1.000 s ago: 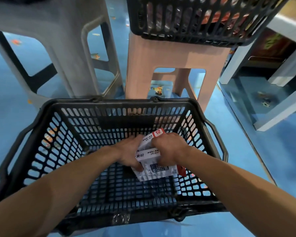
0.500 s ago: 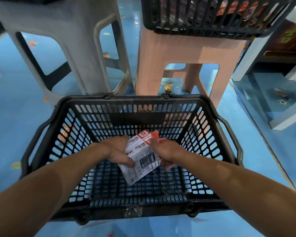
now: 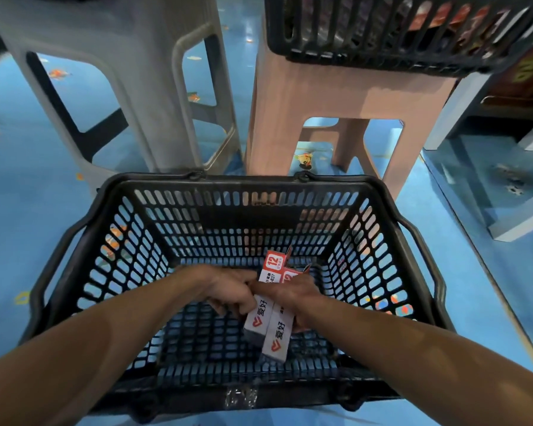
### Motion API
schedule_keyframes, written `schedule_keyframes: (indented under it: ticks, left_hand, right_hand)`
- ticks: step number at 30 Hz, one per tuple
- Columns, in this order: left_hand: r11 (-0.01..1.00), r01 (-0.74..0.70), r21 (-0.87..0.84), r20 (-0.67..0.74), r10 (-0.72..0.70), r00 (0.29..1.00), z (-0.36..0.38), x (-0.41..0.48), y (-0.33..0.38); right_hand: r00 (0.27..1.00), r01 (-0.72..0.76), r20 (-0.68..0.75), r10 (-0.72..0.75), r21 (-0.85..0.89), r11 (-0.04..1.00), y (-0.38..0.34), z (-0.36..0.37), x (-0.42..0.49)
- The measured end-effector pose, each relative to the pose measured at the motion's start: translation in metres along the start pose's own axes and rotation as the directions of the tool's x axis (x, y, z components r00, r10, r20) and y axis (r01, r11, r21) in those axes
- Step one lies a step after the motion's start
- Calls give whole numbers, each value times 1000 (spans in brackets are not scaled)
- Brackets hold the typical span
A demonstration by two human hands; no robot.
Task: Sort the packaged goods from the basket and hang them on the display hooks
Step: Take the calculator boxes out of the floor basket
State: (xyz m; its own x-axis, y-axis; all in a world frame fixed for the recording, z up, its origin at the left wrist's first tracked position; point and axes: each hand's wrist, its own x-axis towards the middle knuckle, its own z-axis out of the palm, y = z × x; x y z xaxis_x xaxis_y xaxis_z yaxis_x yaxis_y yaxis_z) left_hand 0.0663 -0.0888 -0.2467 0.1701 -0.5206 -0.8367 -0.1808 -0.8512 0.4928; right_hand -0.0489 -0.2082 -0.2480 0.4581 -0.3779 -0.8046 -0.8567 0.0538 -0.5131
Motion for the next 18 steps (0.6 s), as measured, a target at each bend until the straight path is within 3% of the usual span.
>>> schedule_keyframes:
  ticks: [4,8,18]
  left_hand:
    - [999,23,-26,-14,-24,1000,-2,6,-3]
    - [1000,1,-31,-32,-2,999,-3,8,-3]
    - [1000,20,-11,-128,-21,992,4,15,-6]
  right_hand:
    - [995,75,-66,-78,-52,996,-5,-2,2]
    - [963,153,-186,-198,-231,961,-13,-9,0]
    - [959,167,-158,-234,-350,922,-18,-4,-2]
